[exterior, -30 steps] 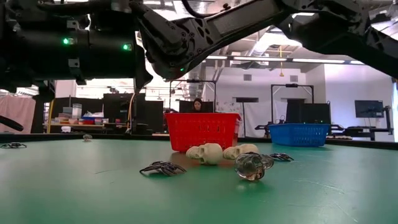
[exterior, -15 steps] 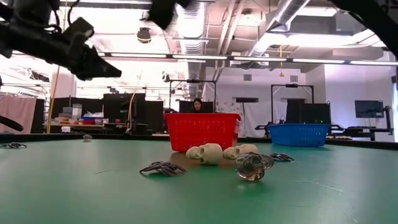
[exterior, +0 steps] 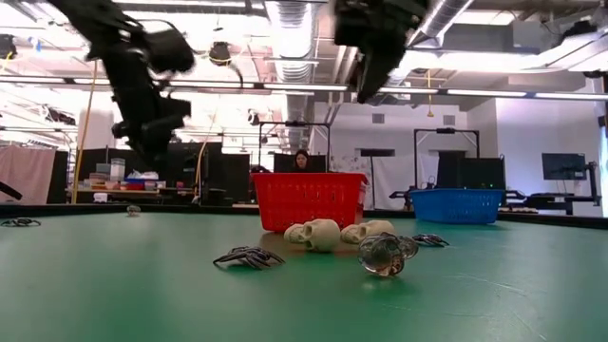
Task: Sort Halloween decoration
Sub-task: Put the black skull toy into the blue bin
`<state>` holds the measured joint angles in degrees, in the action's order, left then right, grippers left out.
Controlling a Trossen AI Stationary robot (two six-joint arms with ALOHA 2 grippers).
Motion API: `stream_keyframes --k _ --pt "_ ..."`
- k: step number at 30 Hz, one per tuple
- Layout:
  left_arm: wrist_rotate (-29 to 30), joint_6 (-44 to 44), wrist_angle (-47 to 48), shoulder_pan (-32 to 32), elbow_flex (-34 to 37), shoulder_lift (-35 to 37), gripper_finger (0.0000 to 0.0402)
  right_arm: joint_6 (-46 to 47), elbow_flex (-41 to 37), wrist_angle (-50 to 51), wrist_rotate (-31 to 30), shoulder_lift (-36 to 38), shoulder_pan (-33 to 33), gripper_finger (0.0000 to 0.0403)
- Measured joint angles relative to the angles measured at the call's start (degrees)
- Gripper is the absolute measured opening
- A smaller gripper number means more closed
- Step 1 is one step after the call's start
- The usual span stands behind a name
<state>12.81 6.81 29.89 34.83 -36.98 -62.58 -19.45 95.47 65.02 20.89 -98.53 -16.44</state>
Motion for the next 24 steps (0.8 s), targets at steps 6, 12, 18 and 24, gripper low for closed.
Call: stream_keyframes --k 6,12,18,24 --pt "0.7 -2.3 9.3 4.5 -7.6 -11.3 0.0102 3.3 -27.0 -30.3 -0.1 16.2 -3.3 0.0136" --pt "-2.0 -10.0 11.1 8.9 -7.7 -15.1 0.0145 4.1 -41.7 -46.8 0.0 26.8 -4.8 0.0136" --pt "-2.8 -18.5 11.5 13.0 -7.7 -16.9 0.0189 3.4 -47.6 -52.3 0.3 31.1 -5.7 0.0136" --pt "-7.5 -23.5 10.3 18.3 -7.7 -19.9 0.0195 3.0 -47.7 -52.2 0.0 30.9 -6.6 0.0136"
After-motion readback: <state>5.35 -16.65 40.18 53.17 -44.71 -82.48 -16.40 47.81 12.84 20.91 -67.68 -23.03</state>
